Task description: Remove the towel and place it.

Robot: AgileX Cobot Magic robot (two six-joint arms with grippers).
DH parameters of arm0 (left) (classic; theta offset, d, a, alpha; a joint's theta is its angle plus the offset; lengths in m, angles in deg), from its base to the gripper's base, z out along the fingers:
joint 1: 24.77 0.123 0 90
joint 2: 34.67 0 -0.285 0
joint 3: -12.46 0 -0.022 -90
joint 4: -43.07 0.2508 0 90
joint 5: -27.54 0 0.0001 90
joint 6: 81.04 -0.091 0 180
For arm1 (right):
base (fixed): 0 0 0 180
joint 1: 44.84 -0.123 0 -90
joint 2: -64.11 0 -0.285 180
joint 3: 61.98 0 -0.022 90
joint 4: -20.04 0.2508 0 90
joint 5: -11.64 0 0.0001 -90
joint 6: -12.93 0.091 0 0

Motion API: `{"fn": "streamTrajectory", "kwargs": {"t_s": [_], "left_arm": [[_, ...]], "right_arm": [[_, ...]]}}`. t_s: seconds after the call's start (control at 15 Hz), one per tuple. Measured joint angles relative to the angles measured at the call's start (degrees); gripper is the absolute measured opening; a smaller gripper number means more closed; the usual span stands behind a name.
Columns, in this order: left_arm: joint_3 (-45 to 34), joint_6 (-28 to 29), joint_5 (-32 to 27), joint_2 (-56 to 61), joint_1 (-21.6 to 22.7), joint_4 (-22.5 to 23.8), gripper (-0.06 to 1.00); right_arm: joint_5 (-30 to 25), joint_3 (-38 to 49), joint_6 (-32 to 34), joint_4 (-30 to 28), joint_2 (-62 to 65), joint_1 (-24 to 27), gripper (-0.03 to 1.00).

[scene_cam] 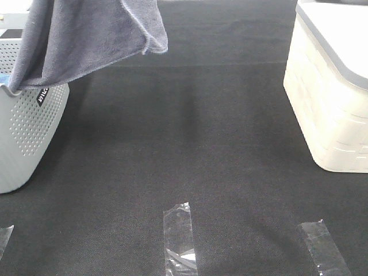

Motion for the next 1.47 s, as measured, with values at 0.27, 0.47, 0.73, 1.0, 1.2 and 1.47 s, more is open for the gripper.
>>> {"fn": "streamTrajectory", "kwargs": {"t_s": [0.27,0.47,0.73,1.0,1.2,1.47], "left_arm": [[0.0,0.0,0.0,0.0,-1.0,-0.2,0.00],[0.0,0.0,0.0,0.0,-1.0,-0.2,0.00],[0.0,0.0,0.0,0.0,-1.0,-0.2,0.00],[0.0,0.0,0.0,0.0,-1.0,-0.2,0.00],[0.0,0.0,0.0,0.0,-1.0,-0.2,0.00],[0.0,0.0,0.0,0.0,-1.0,-0.2,0.00]], "right_arm": [[14.3,-0.1,-7.7,0.2,-6.8,-15.1,0.71],[32.0,-0.1,-8.5,-1.4,-12.4,-29.0,0.71],[60.5,-1.2,-8.5,-0.3,-20.4,-44.1,0.71],[69.5,-5.6,-8.5,1.5,-28.5,-47.9,0.71],[70.0,-8.3,-7.4,1.7,-33.7,-47.9,0.71],[73.8,-10.9,-6.6,1.8,-38.9,-47.9,0.71]]}}
